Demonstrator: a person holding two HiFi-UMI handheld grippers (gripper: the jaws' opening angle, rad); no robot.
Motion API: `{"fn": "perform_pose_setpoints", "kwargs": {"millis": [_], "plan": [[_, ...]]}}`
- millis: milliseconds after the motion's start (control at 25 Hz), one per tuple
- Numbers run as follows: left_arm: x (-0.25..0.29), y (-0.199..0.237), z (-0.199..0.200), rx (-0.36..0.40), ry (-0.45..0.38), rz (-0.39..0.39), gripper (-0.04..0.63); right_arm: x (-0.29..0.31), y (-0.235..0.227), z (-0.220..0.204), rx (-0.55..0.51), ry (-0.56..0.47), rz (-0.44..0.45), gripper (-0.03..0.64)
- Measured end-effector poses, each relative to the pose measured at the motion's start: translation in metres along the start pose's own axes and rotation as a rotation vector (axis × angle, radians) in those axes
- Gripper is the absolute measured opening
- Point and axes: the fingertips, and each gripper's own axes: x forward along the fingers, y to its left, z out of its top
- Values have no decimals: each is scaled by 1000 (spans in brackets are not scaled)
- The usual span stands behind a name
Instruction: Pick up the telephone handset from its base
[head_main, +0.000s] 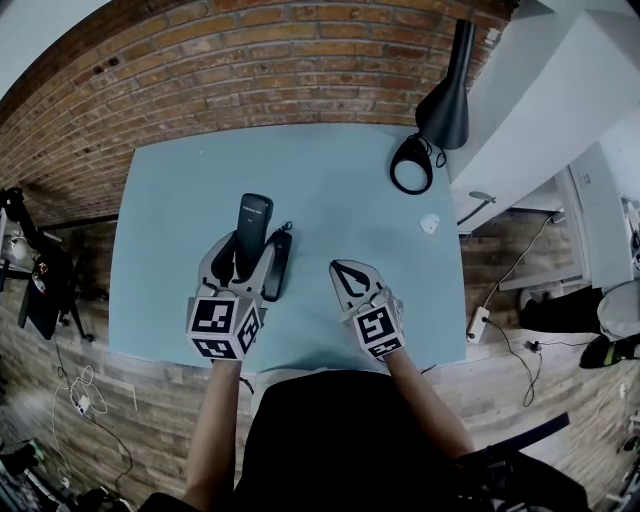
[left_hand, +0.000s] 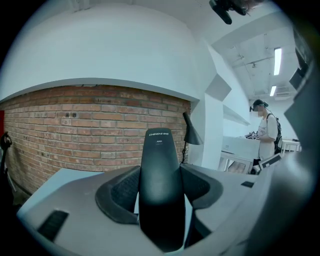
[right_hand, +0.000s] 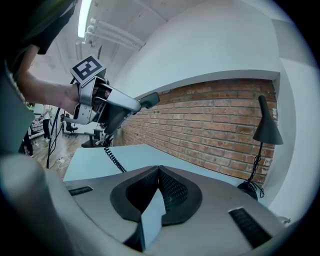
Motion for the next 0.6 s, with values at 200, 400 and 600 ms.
{"fn": "perform_pose_setpoints", "kwargs": {"millis": [200, 400, 600], "plan": [[-9, 1, 18, -34, -44, -5, 262, 0, 1, 1, -7, 2, 5, 3], [-19, 2, 37, -39, -89, -10, 262, 1, 2, 1, -12, 5, 11, 3], [-28, 3, 56, -44, -135, -25, 262, 2, 4, 3, -18, 6, 21, 3]]}}
